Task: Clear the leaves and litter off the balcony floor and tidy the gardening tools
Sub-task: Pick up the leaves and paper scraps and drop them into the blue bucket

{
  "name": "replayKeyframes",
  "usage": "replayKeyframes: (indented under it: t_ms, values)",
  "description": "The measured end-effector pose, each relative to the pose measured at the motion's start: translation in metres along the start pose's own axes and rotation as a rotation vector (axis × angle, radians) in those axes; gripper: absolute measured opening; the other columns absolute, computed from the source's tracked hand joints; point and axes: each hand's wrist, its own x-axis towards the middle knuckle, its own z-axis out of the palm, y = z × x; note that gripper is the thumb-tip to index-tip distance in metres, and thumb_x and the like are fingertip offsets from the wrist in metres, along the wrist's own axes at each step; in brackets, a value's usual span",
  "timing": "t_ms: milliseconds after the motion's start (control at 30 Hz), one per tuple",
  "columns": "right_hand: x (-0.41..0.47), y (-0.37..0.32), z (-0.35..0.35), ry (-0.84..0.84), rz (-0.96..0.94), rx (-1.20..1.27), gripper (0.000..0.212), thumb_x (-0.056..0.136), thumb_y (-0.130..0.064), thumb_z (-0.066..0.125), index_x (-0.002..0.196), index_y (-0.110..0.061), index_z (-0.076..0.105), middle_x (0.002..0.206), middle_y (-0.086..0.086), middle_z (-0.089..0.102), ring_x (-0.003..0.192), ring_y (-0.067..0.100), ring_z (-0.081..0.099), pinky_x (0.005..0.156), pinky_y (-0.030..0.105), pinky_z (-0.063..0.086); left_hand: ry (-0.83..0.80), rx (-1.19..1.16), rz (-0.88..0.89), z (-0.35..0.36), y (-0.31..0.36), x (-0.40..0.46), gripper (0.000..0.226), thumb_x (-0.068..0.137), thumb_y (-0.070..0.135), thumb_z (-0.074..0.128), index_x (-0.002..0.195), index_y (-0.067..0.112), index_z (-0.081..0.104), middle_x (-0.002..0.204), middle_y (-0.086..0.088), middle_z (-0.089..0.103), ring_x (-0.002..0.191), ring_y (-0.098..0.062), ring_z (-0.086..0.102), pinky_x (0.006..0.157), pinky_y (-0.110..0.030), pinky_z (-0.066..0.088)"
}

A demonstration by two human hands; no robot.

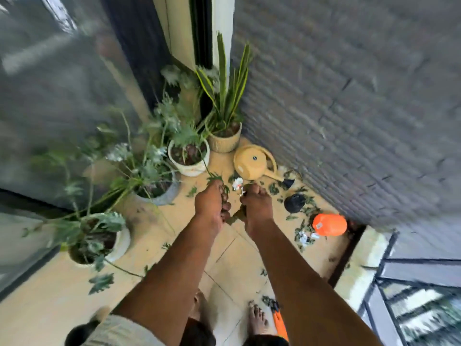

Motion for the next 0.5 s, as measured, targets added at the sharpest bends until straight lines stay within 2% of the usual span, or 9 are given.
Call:
replayKeyframes:
  t_ms: [133, 233, 300, 367, 433, 500]
  values:
    - [-0.085, -0.068, 0.027, 0.065, -0.026, 0.057, 0.027, 0.095, -0.028, 0.047, 0.071, -0.020, 0.058, 0.065, 0.005, 0.052, 0.054, 0.019, 0.044, 0.048, 0.024, 0.034, 0.087, -0.156, 0.097, -0.006, 0.062, -0.081, 0.042, 0.097, 0.035, 0.060, 0.061, 0.021, 0.045, 0.052, 0.003, 0.044, 0.039, -0.019, 0.036, 0.046, -0.021, 0.023]
    - [-0.130, -0.096, 0.050, 0.058, -0.090, 0.059, 0.028, 0.085, -0.035, 0.046, 0.066, -0.018, 0.059, 0.065, 0.009, 0.057, 0.065, 0.026, 0.052, 0.058, 0.034, 0.040, 0.195, -0.254, 0.262, -0.012, 0.094, -0.112, 0.041, 0.092, 0.041, 0.058, 0.066, 0.010, 0.061, 0.058, -0.003, 0.061, 0.061, -0.029, 0.058, 0.052, -0.033, 0.038]
    - [-0.152, -0.106, 0.067, 0.033, -0.119, 0.055, 0.034, 0.094, -0.037, 0.048, 0.068, -0.017, 0.057, 0.064, 0.007, 0.054, 0.070, 0.029, 0.051, 0.067, 0.037, 0.044, 0.329, -0.245, 0.385, -0.022, 0.114, -0.134, 0.041, 0.086, 0.047, 0.059, 0.071, 0.010, 0.071, 0.068, -0.007, 0.071, 0.071, -0.034, 0.064, 0.063, -0.040, 0.048]
    - [-0.167, -0.112, 0.083, 0.004, -0.146, 0.054, 0.036, 0.097, -0.041, 0.047, 0.073, -0.018, 0.060, 0.068, 0.003, 0.057, 0.074, 0.027, 0.055, 0.074, 0.042, 0.053, 0.430, -0.241, 0.489, -0.033, 0.129, -0.151, 0.040, 0.094, 0.042, 0.061, 0.080, 0.007, 0.075, 0.072, -0.007, 0.071, 0.072, -0.030, 0.062, 0.068, -0.037, 0.042]
    - [-0.185, -0.113, 0.096, -0.049, -0.147, 0.040, 0.035, 0.102, -0.037, 0.047, 0.081, -0.015, 0.064, 0.075, 0.005, 0.065, 0.076, 0.027, 0.060, 0.078, 0.045, 0.056, 0.483, -0.205, 0.549, -0.049, 0.139, -0.159, 0.039, 0.097, 0.041, 0.058, 0.086, 0.008, 0.076, 0.078, -0.007, 0.072, 0.077, -0.031, 0.062, 0.072, -0.037, 0.042]
    - [-0.200, -0.114, 0.107, -0.121, -0.147, 0.000, 0.036, 0.104, -0.034, 0.045, 0.088, -0.009, 0.065, 0.083, 0.013, 0.070, 0.077, 0.029, 0.064, 0.079, 0.048, 0.058, 0.533, -0.189, 0.588, -0.065, 0.145, -0.164, 0.040, 0.096, 0.043, 0.057, 0.080, 0.009, 0.071, 0.081, -0.010, 0.072, 0.083, -0.035, 0.063, 0.073, -0.039, 0.045]
